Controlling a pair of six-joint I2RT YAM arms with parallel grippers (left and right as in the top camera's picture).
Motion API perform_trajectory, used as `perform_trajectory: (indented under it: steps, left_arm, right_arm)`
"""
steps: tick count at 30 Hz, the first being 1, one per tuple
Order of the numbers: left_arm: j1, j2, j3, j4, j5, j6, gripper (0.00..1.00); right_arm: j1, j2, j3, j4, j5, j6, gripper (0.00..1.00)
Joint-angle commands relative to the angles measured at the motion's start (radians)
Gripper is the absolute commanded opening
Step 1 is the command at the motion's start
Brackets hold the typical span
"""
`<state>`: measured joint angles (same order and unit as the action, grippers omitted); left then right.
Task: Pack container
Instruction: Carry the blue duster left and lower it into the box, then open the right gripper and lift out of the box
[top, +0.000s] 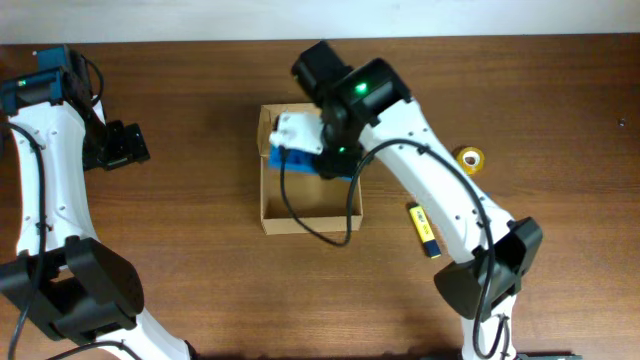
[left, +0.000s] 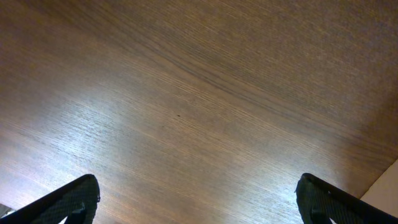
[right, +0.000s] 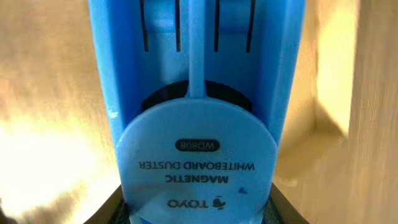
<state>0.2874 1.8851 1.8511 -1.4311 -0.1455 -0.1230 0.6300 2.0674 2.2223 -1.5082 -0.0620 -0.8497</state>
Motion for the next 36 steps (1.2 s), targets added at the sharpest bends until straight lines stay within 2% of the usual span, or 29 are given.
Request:
perform_trajectory:
  steps: [1, 24, 36]
  left_arm:
    - [0.002, -0.013, -0.005, 0.0, 0.002, 0.016, 1.0]
    - [0.002, -0.013, -0.005, 0.0, 0.002, 0.016, 1.0]
    - [0.002, -0.013, -0.005, 0.0, 0.002, 0.016, 1.0]
  right_arm:
    - [0.008, 0.013, 0.003, 0.01, -0.043, -0.157, 0.04]
    - [0.004, 0.311, 0.0, -0.019, -0.094, -0.137, 0.04]
    - [0.004, 0.381, -0.001, 0.035, -0.115, -0.102, 0.04]
